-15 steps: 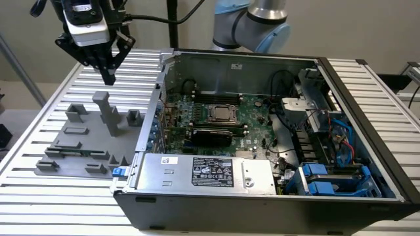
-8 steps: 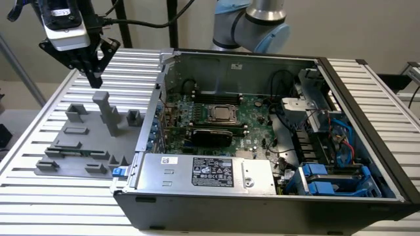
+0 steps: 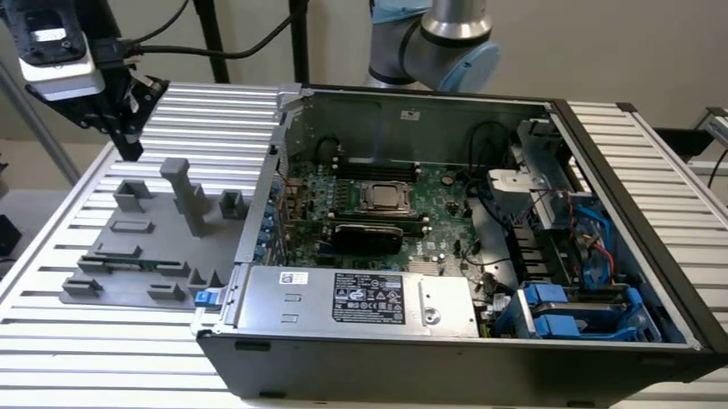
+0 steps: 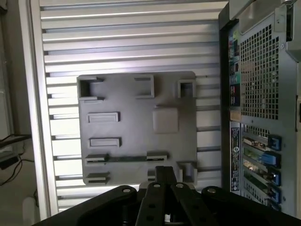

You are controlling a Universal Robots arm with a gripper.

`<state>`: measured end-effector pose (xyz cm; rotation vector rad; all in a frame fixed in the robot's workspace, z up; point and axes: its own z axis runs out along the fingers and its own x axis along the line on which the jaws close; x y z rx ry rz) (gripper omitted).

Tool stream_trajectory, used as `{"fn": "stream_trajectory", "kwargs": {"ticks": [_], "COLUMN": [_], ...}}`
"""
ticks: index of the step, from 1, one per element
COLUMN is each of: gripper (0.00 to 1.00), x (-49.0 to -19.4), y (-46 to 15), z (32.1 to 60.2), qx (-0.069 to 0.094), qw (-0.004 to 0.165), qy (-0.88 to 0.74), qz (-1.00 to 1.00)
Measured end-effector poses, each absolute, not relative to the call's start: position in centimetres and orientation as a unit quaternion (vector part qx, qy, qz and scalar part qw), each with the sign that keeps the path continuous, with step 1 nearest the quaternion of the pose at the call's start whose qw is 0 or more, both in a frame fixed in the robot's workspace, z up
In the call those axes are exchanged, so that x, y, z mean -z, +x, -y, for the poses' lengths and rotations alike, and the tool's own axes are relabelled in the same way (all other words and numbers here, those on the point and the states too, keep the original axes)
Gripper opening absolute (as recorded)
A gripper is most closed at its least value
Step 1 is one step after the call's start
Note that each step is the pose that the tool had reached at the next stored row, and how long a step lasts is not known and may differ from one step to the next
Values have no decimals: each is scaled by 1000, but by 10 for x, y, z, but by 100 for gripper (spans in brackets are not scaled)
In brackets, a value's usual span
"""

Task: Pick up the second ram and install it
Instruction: 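Reach for the second ram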

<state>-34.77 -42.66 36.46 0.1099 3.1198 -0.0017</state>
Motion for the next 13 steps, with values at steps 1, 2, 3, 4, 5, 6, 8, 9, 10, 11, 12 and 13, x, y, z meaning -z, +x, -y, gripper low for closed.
{"fn": "stream_trajectory", "kwargs": {"ticks": [1,2,3,4,5,6,8,9,10,11,12,13], "gripper": [11,11,11,11,11,11,11,11,11,11,11,11], "x": [-363,-362,-361,-360,-359,-358,-357,-356,-356,-356,-356,-356], "y": [-352,-357,-361,-366,-370,-374,-380,-383,-385,-386,-387,-387], "z": [427,427,427,427,428,428,428,428,428,428,428,428], "qx": [1,1,1,1,1,1,1,1,1,1,1,1], "qw": [10,10,10,10,10,10,10,10,10,10,10,10], "qy": [35,35,35,35,35,35,35,35,35,35,35,35], "qz": [-999,-999,-999,-999,-999,-999,-999,-999,-999,-999,-999,-999]}}
